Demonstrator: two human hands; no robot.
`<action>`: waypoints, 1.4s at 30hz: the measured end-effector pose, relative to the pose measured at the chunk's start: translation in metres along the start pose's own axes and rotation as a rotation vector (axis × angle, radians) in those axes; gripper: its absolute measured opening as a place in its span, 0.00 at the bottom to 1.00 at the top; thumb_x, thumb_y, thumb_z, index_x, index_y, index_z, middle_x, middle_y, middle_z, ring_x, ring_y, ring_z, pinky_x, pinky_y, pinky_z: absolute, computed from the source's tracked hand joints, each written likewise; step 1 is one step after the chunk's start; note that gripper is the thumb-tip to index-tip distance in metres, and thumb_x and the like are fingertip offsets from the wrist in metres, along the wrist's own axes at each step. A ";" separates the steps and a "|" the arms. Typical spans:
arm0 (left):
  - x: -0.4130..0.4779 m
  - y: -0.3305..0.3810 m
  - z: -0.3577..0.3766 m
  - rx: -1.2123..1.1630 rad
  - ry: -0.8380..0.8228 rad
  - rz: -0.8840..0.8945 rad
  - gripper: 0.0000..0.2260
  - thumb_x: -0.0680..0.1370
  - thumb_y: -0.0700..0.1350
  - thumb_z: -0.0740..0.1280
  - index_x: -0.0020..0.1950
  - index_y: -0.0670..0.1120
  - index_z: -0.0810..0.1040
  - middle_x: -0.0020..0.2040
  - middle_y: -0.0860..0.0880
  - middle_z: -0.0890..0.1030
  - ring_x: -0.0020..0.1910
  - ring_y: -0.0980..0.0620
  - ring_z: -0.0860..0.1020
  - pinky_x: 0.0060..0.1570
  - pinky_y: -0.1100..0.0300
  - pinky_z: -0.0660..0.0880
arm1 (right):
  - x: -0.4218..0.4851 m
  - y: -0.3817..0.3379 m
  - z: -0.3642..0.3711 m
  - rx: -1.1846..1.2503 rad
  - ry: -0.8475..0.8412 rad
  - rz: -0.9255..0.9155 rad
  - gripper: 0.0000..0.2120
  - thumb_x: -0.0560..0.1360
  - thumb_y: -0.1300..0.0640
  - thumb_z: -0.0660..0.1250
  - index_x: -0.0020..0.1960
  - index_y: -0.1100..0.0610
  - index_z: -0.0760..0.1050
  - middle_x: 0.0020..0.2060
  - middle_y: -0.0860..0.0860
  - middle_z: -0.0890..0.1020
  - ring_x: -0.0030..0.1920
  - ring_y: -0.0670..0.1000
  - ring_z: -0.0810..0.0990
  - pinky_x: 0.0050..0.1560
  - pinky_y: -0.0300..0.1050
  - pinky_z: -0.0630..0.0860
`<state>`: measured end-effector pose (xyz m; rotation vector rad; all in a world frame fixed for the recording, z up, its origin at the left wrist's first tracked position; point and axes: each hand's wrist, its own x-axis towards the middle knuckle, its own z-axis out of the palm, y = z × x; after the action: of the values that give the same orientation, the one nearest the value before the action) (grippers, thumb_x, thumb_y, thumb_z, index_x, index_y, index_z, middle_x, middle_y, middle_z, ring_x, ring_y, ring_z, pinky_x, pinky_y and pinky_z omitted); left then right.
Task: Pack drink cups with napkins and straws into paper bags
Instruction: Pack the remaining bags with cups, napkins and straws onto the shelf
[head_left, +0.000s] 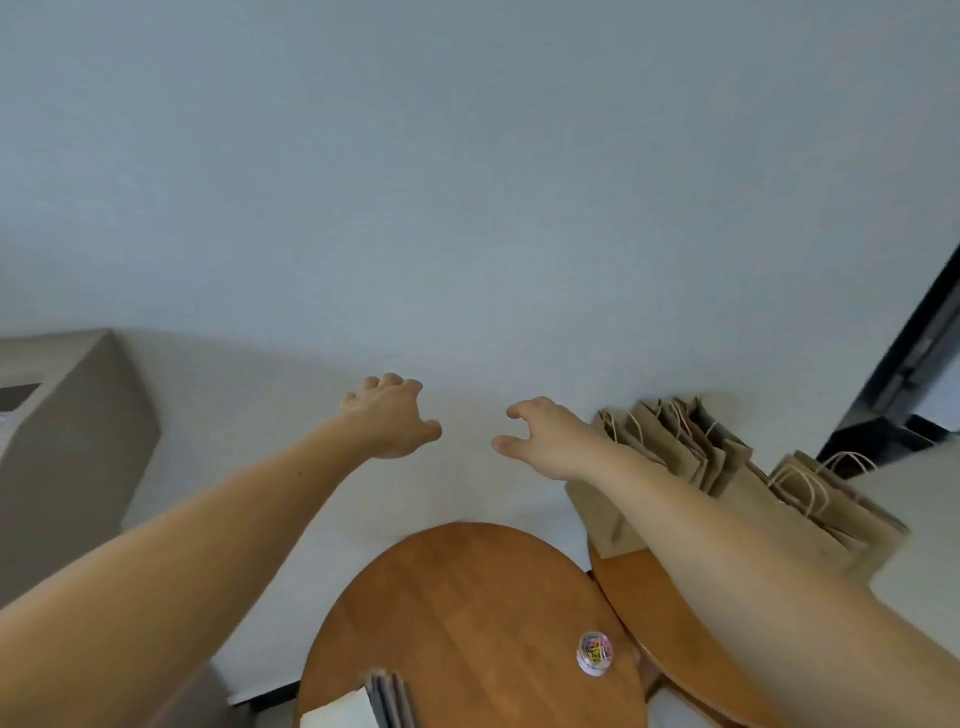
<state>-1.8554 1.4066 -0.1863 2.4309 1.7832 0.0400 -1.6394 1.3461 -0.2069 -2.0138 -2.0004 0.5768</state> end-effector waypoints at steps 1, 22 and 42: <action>0.007 0.012 0.012 -0.014 -0.023 0.030 0.32 0.77 0.61 0.61 0.78 0.49 0.60 0.76 0.45 0.63 0.74 0.42 0.61 0.69 0.43 0.63 | -0.003 0.018 0.003 0.000 0.008 0.042 0.34 0.78 0.37 0.62 0.77 0.54 0.61 0.76 0.52 0.63 0.73 0.54 0.66 0.71 0.51 0.66; 0.108 0.165 0.163 -0.177 -0.335 -0.020 0.29 0.80 0.57 0.61 0.78 0.50 0.60 0.77 0.48 0.63 0.75 0.45 0.60 0.69 0.47 0.64 | 0.083 0.326 0.026 -0.009 0.149 0.483 0.18 0.82 0.44 0.53 0.43 0.55 0.70 0.34 0.50 0.74 0.35 0.50 0.74 0.30 0.43 0.64; 0.112 0.171 0.213 -0.223 -0.428 -0.172 0.30 0.80 0.57 0.62 0.79 0.48 0.60 0.77 0.47 0.62 0.76 0.45 0.60 0.72 0.49 0.64 | 0.156 0.348 0.042 -0.151 -0.033 0.323 0.05 0.81 0.58 0.62 0.50 0.56 0.76 0.38 0.50 0.77 0.34 0.48 0.76 0.27 0.39 0.65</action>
<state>-1.6392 1.4439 -0.3838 1.9452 1.6776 -0.2627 -1.3478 1.4862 -0.4138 -2.4579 -1.7953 0.5380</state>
